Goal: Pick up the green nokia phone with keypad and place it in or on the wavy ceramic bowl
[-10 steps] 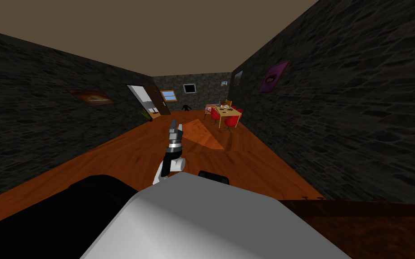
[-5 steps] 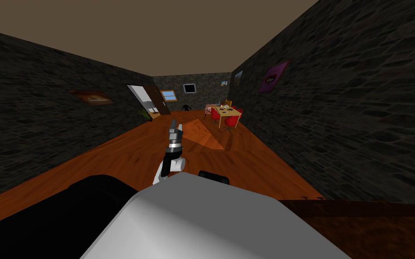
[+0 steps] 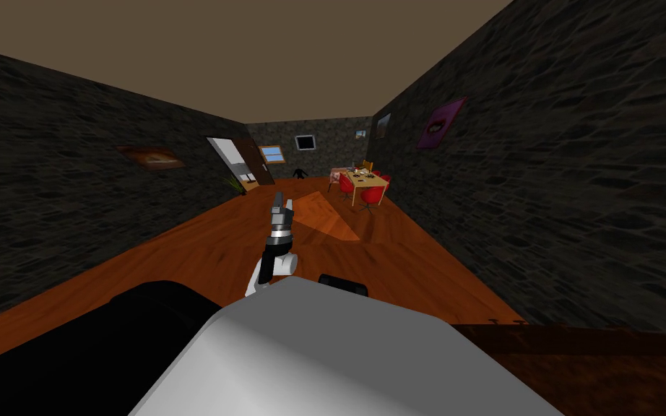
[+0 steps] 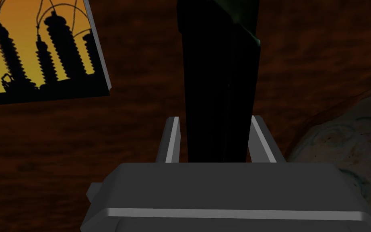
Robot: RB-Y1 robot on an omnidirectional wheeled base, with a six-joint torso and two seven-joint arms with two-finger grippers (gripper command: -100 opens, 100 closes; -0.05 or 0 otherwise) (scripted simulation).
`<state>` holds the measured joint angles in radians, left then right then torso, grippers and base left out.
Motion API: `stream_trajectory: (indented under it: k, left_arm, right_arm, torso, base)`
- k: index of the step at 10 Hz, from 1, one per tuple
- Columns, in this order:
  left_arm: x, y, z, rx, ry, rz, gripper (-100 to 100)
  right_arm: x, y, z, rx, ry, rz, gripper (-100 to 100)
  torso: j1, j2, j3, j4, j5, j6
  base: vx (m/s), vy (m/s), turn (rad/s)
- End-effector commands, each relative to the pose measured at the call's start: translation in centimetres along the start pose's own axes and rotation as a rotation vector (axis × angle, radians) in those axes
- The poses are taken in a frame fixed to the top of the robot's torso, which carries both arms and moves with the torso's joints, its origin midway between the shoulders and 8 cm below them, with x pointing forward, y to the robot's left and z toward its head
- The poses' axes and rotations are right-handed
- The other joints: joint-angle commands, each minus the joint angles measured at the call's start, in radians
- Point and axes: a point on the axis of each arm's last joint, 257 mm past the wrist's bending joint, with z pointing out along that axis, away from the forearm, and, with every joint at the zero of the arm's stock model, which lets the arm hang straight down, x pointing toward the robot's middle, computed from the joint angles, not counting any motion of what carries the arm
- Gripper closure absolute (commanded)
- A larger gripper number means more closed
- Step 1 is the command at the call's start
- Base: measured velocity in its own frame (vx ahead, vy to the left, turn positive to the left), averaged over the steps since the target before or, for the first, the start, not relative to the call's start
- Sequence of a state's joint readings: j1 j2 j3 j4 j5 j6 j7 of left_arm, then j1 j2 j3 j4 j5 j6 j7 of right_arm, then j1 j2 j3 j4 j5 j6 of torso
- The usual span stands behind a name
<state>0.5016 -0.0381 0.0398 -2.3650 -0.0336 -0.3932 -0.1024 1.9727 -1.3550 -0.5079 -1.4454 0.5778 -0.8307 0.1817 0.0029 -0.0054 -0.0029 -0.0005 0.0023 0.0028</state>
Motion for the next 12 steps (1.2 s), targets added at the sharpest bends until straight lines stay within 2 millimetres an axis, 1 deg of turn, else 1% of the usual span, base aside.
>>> stream_trajectory:
  k: [1,4,5,8,9,10,12]
  left_arm:
    - [0.0,0.0,0.0,0.0,0.0,0.0,0]
    - [0.0,0.0,0.0,0.0,0.0,0.0,0]
    - [0.0,0.0,0.0,0.0,0.0,0.0,0]
    - [0.0,0.0,0.0,0.0,0.0,0.0,0]
    - [0.0,0.0,0.0,0.0,0.0,0.0,0]
    - [0.0,0.0,0.0,0.0,0.0,0.0,0]
    - [0.0,0.0,0.0,0.0,0.0,0.0,0]
  right_arm:
    - [0.9,-0.5,-1.1,0.02,0.006,0.019,100]
    - [0.8,-1.3,-2.5,0.051,-0.009,0.028,100]
    - [0.7,-1.7,-3.3,0.067,-0.018,0.031,100]
    - [0.4,-2.3,-4.6,0.092,-0.033,0.032,100]
    - [0.2,-2.5,-5.0,0.1,-0.038,0.031,100]
    - [-0.2,-2.9,-5.8,0.114,-0.052,0.029,100]
    - [-0.7,-3.2,-6.6,0.126,-0.069,0.024,100]
  torso:
    - [0.0,0.0,0.0,0.0,0.0,0.0]
    - [0.003,0.005,0.002,0.0,0.003,0.003]
    - [0.003,0.004,0.002,0.0,0.003,0.003]
    - [0.004,0.004,0.002,0.0,0.004,0.003]
    - [0.004,0.003,0.001,0.0,0.005,0.003]
    - [0.005,0.002,0.001,-0.001,0.005,0.002]
    - [0.006,0.003,0.001,-0.001,0.006,0.003]
  base:
    - [-0.016,0.005,-0.05]
    - [-0.044,0.007,-0.093]
    - [-0.05,-0.003,-0.087]
    - [-0.042,-0.008,-0.08]
    - [-0.029,-0.007,-0.064]
    - [-0.035,-0.01,-0.107]
    - [-0.034,-0.008,-0.061]
